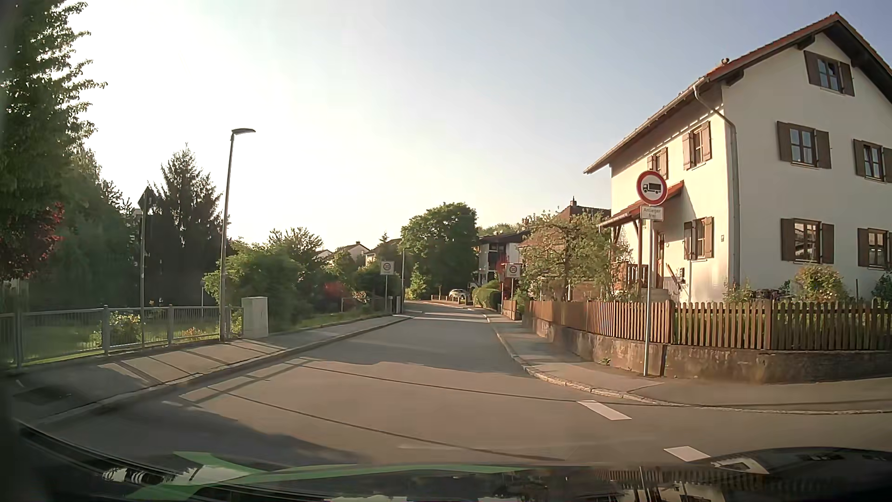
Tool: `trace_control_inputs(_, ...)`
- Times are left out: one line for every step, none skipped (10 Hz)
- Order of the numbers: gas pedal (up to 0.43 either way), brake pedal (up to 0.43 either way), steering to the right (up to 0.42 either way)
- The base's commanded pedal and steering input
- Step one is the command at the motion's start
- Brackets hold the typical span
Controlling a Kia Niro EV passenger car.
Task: Follow the waypoints while adhering to traffic rules and regulations
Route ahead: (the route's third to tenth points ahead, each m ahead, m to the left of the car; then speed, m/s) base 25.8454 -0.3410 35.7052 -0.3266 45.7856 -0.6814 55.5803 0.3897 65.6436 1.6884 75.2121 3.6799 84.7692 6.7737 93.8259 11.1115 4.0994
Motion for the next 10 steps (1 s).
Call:
trace_control_inputs(0.087,0.0,-0.029)
trace_control_inputs(0.087,0.0,-0.028)
trace_control_inputs(0.087,0.0,-0.028)
trace_control_inputs(0.087,0.0,-0.028)
trace_control_inputs(0.087,0.0,-0.028)
trace_control_inputs(0.087,0.0,-0.029)
trace_control_inputs(0.087,0.0,-0.031)
trace_control_inputs(0.098,0.0,-0.033)
trace_control_inputs(0.098,0.0,-0.034)
trace_control_inputs(0.11,0.0,-0.032)
